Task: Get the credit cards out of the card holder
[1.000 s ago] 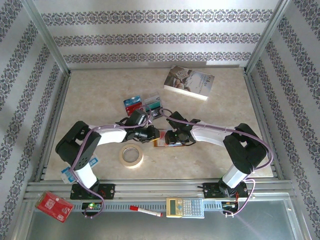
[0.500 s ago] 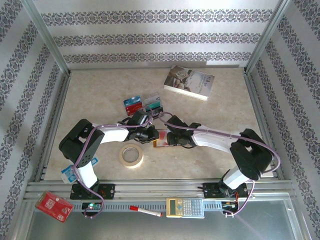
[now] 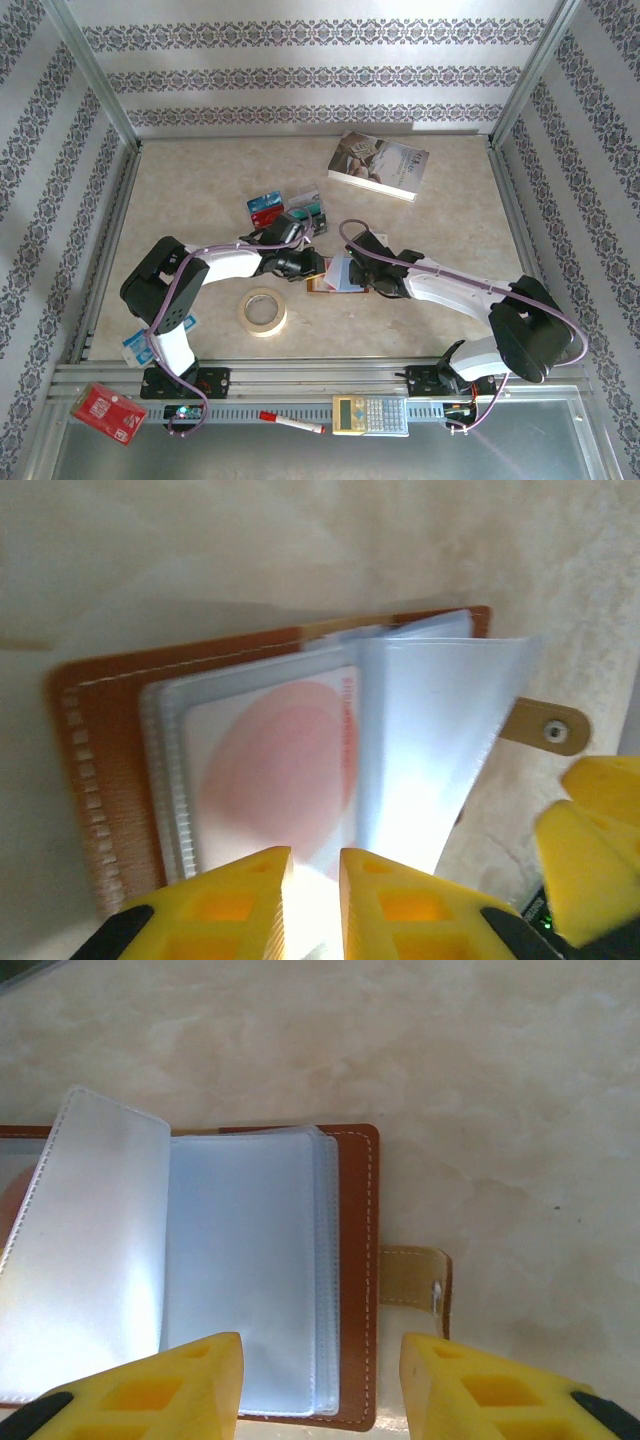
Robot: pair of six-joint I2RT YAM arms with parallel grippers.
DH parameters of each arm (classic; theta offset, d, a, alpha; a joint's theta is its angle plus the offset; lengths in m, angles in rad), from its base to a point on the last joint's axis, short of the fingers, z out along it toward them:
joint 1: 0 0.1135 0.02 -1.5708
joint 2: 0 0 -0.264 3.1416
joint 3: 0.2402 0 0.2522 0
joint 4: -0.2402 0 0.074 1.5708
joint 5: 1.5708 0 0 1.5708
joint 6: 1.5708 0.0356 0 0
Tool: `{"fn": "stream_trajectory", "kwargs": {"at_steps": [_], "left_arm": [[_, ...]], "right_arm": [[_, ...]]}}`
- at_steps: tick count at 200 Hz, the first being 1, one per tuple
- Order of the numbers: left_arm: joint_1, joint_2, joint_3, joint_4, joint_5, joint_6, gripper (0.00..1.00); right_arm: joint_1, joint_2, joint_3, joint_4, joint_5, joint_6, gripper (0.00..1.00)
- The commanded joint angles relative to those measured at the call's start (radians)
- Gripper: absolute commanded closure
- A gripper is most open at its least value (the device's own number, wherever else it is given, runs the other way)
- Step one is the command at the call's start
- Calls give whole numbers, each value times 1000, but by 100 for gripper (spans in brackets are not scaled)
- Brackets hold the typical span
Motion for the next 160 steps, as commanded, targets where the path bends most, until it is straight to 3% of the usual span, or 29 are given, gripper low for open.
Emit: {"fn": "stream_trajectory", "kwargs": {"at_steps": [1, 62, 94, 125, 160], "left_arm": [[-29, 23, 50, -51, 32, 53, 78], [-88, 115, 133, 7, 79, 21, 77], [-100, 143, 180, -50, 44, 63, 77], [-79, 53, 158, -76, -11, 108, 76], [-30, -56, 58, -59, -95, 79, 70]], "right_arm": [[-16, -29, -18, 25, -17, 27, 53], [-69, -151, -81, 30, 11, 69, 53], [-105, -227, -122, 41, 2, 83, 53], [-121, -241, -128, 97, -103, 24, 53], [-138, -160, -126, 272, -359, -8, 54]]}}
